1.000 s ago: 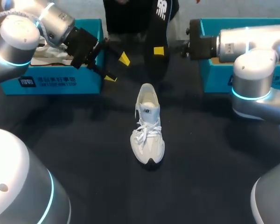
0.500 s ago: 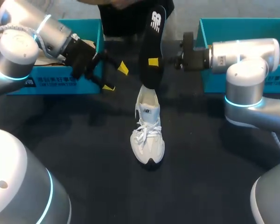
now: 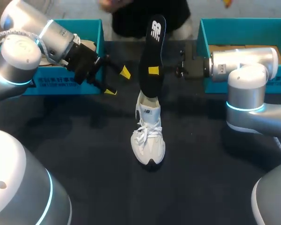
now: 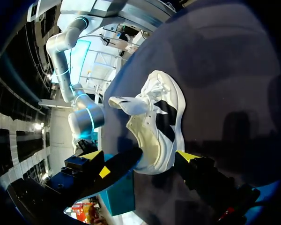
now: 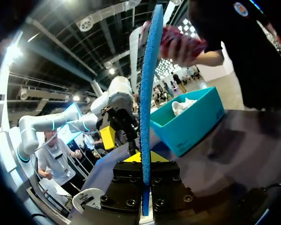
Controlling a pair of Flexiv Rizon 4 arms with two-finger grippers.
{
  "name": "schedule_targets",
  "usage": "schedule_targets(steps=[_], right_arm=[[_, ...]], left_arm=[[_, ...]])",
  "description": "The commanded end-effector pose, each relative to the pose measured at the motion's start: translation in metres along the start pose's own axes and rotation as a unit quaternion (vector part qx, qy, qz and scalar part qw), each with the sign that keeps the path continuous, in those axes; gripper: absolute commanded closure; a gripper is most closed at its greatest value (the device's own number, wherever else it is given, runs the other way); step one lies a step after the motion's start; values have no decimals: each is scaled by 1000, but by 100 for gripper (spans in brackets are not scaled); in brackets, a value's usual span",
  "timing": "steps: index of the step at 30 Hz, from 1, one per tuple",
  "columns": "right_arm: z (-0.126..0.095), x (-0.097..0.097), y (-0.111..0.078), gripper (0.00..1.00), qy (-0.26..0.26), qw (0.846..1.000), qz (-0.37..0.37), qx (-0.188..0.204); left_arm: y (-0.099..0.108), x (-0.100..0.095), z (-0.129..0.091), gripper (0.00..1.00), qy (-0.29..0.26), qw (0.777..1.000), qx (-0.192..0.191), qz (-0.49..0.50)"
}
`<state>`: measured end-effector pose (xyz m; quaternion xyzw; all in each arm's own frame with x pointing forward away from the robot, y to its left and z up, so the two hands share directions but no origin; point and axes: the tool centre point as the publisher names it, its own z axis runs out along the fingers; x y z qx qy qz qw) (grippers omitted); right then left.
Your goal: Take the shoe out of the shoebox, open the shoe tongue, remove and reinsert the insole, then place the shoe into the shoebox
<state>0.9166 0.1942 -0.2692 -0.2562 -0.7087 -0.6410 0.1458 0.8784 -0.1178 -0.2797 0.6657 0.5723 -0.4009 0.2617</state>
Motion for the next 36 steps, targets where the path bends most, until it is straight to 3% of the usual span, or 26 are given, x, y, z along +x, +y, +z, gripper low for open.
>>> schedule_targets(steps=[1, 36], right_arm=[[-5, 4, -2, 100, -2, 1000, 5, 5], [-7, 7, -24, 100, -8, 1000, 26, 10]], left_arm=[[-3, 2, 1, 0, 0, 1000, -3, 0], [3, 21, 12, 0, -6, 1000, -22, -18]])
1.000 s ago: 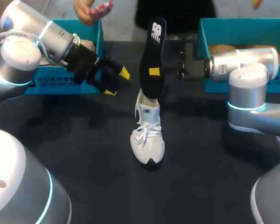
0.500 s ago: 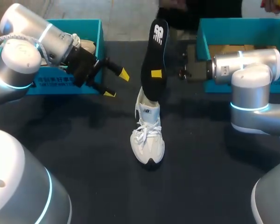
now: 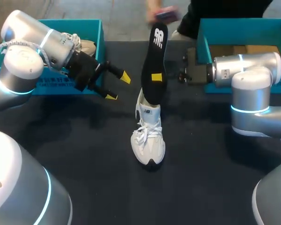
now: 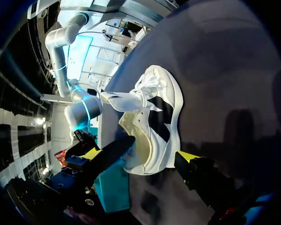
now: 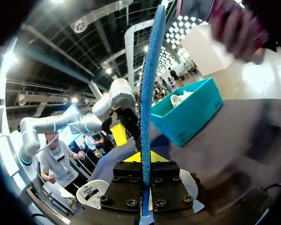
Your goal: Take the shoe out of the shoebox, open the shoe tongue, remove and reinsert the insole, then place the shoe into the shoebox
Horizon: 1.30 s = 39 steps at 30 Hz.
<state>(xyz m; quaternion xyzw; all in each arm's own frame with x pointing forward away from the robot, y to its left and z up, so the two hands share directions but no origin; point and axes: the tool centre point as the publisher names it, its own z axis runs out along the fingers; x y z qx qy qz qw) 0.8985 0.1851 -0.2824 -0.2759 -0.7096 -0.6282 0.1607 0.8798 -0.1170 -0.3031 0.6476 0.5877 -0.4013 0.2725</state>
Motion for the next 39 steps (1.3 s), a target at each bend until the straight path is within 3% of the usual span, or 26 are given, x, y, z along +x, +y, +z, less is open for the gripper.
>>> schedule_targets(steps=[1, 14, 27, 39], right_arm=[[2, 1, -4, 100, -3, 1000, 2, 0], [3, 0, -7, 100, -2, 1000, 5, 0], [3, -1, 6, 100, -1, 1000, -8, 0], [18, -8, 18, 100, 16, 1000, -24, 1]], left_arm=[[0, 2, 0, 0, 4, 1000, -7, -2], [1, 2, 0, 0, 3, 1000, -8, -3], [1, 2, 0, 0, 3, 1000, -8, -3], [1, 2, 0, 0, 3, 1000, -8, -3]])
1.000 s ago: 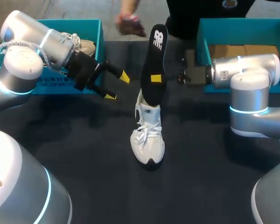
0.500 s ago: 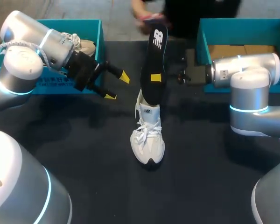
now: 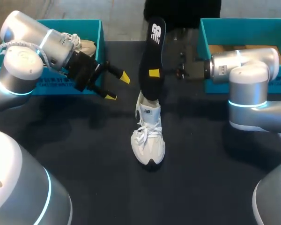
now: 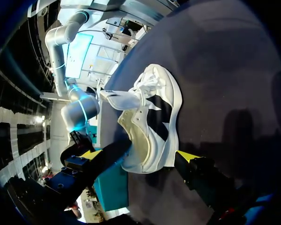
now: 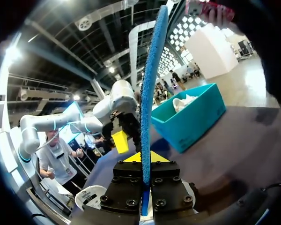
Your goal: Take the shoe out of the shoebox, open the shoe tongue, remove and reinsert the insole, then place the shoe into the shoebox
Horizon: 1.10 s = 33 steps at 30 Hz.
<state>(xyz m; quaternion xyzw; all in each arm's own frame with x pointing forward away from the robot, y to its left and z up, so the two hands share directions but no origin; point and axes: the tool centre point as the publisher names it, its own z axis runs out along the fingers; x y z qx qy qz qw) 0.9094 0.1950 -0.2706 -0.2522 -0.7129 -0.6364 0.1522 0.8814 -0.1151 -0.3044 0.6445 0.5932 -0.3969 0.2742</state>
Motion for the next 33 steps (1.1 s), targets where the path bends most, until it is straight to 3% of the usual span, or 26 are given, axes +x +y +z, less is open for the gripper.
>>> schedule_targets(steps=[1, 23, 33], right_arm=[[8, -8, 1, 100, 5, 1000, 0, 3], [24, -9, -12, 100, 43, 999, -9, 6], [19, -6, -15, 100, 43, 999, -13, 16]], left_arm=[[-1, 0, 1, 0, 1, 1000, -2, 1], [-1, 0, 1, 0, 1, 1000, -2, 1], [-1, 0, 1, 0, 1, 1000, -2, 1]])
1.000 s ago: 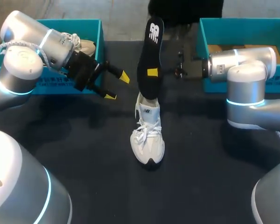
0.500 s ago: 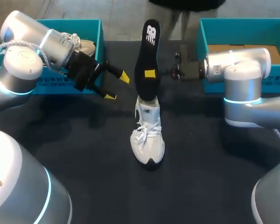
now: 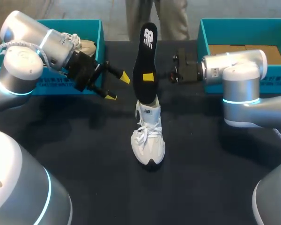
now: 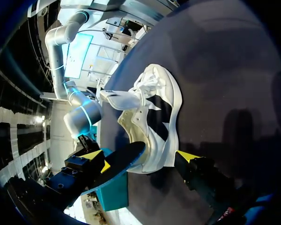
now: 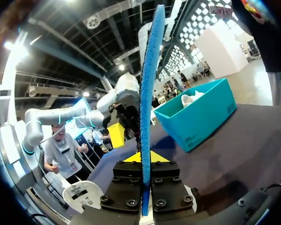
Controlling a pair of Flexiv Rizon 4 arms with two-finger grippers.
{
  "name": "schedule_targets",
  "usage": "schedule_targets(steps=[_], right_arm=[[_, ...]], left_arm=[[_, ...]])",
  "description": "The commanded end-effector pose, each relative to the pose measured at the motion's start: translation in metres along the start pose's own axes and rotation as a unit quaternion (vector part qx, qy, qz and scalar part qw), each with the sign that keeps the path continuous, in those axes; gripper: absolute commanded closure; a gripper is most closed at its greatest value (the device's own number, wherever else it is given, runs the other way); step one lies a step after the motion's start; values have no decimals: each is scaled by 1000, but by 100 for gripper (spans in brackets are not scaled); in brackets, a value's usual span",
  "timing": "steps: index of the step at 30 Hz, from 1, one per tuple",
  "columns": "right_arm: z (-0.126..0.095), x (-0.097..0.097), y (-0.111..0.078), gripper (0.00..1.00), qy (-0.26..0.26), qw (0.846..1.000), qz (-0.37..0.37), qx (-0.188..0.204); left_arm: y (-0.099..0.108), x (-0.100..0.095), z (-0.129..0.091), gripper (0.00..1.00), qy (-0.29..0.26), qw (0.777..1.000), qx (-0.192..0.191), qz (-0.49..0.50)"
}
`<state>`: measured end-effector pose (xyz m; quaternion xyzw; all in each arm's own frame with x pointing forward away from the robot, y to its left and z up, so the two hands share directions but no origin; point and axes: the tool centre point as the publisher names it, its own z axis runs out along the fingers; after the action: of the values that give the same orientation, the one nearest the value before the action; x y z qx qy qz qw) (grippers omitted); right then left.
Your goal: Take the shoe out of the shoebox, open the shoe tongue, remove and reinsert the insole, then place the shoe into the shoebox
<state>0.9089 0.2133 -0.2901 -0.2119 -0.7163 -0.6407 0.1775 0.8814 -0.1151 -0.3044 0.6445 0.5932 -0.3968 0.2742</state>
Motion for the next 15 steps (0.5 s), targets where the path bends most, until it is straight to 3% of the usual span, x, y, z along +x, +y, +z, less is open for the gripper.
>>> schedule_targets(steps=[1, 15], right_arm=[[-2, 2, 0, 100, -1, 1000, 1, 4], [-4, 0, -10, 100, 0, 1000, 5, 20]], left_arm=[[0, 0, 1, 0, 1, 1000, -2, 1], [0, 0, 1, 0, 1, 1000, -2, 1]])
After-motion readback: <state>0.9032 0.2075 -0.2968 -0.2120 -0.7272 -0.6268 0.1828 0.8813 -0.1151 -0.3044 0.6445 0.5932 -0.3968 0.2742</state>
